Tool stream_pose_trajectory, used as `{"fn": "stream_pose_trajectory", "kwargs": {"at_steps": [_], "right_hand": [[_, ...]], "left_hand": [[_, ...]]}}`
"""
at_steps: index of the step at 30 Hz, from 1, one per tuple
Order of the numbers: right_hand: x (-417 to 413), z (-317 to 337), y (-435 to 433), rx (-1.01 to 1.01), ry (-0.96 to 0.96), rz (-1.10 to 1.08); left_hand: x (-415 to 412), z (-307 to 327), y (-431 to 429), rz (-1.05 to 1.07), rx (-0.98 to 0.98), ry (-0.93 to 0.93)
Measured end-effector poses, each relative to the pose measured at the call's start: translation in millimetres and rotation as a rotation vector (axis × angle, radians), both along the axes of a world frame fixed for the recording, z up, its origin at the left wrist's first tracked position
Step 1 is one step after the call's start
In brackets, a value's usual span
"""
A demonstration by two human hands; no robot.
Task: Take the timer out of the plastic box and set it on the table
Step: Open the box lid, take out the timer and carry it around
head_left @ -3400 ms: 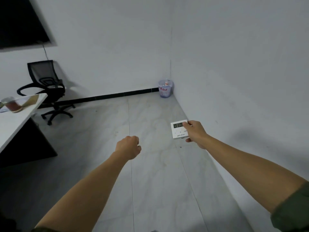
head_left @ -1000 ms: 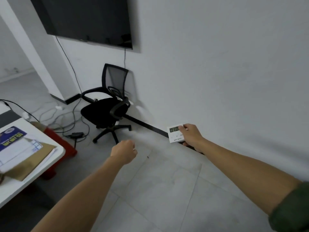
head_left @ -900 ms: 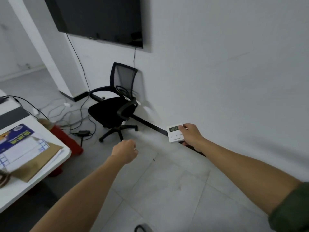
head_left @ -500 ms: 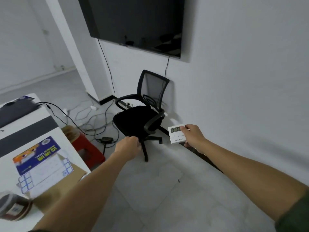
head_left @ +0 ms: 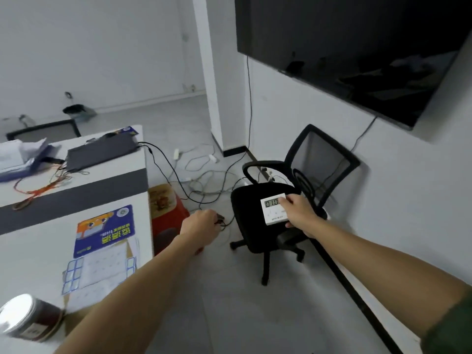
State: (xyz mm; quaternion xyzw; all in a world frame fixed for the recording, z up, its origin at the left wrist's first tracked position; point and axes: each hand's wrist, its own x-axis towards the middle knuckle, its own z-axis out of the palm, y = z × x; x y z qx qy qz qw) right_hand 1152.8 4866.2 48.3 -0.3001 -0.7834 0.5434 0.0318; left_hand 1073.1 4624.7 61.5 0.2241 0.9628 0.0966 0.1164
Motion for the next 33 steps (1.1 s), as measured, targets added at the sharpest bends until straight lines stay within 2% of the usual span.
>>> {"fn": "stream_pose_trajectory", "kwargs": {"at_steps": [7, 16, 22, 29, 33], "right_hand": [[-159, -2, -20, -0.001, -0.001, 0.228], [-341, -24, -107, 0.024, -0.012, 0.409], [-446, -1, -153, 0.039, 0.017, 0.477], [-549, 5, -212, 0.028, -0.026, 0.663], [-604, 4, -253, -0.014, -0.043, 0.836]], "left_hand": [[-78, -10, -38, 0.276, 0.04, -0.072], [-224, -23, -104, 0.459, 0.034, -0.027], [-314, -12, -147, 0.558, 0.052, -0.011], [-383, -16, -190, 0.735, 0.222, -0.092], [-423, -20, -211, 0.876, 0.429, -0.142]]}}
